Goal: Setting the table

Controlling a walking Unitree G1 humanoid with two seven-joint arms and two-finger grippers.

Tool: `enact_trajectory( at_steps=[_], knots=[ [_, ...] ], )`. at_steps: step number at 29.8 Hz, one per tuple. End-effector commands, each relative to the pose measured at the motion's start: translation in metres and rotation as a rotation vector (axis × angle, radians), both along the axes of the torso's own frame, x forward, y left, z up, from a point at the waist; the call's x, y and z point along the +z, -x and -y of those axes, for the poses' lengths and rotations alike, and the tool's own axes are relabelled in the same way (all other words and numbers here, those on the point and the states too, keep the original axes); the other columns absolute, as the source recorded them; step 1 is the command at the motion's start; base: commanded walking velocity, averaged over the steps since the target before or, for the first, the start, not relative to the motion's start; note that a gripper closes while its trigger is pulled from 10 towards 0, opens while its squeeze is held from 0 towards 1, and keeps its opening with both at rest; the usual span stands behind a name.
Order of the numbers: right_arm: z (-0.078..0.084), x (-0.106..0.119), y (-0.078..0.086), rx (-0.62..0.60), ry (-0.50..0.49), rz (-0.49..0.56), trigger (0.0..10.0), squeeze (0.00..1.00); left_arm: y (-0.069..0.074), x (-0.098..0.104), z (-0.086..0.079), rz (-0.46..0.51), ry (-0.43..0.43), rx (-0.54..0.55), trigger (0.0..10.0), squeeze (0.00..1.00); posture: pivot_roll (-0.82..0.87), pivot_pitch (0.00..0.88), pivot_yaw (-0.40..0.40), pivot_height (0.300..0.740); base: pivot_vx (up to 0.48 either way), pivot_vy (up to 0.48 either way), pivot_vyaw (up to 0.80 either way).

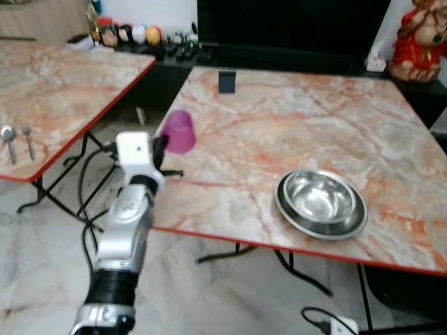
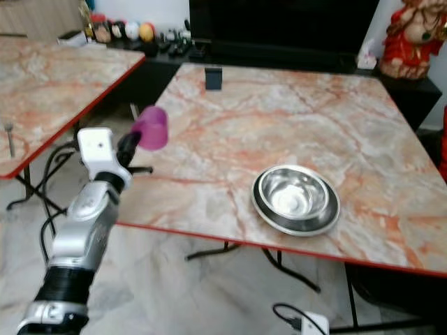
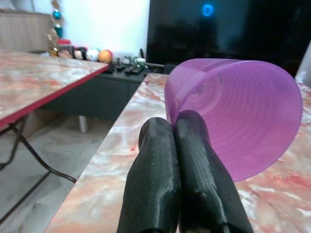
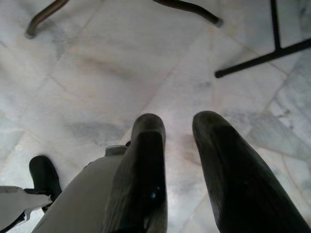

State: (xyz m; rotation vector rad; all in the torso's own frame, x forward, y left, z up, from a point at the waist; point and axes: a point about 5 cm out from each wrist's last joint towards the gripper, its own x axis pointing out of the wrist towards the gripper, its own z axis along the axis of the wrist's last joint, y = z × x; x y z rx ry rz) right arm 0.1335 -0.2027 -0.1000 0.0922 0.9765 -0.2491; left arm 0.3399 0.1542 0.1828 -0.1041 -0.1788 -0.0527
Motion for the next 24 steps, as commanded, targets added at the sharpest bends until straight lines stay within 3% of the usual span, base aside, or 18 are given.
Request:
enact_trajectory(
  at_steps=[1,11,24],
  knots=[
    [0.005,0.002,-0.002,-0.017,0.010,0.013,10.0,0.00,0.000,0.004,0.003,0.016,-0.009,-0.016,10.0,0.00,0.04,0.000,-0.015,0.740,0.000,-0.259,0.00],
    [0.006,0.002,-0.003,-0.013,0.008,0.016,10.0,0.00,-0.001,0.005,-0.003,0.016,-0.013,0.006,10.0,0.00,0.05,0.000,-0.022,0.740,0.000,-0.260,-0.50],
    [0.007,0.003,-0.004,-0.004,0.014,0.020,10.0,0.00,0.001,0.005,-0.011,0.014,-0.019,0.029,10.0,0.00,0.05,0.000,-0.029,0.740,0.000,-0.240,0.00]
  ],
)
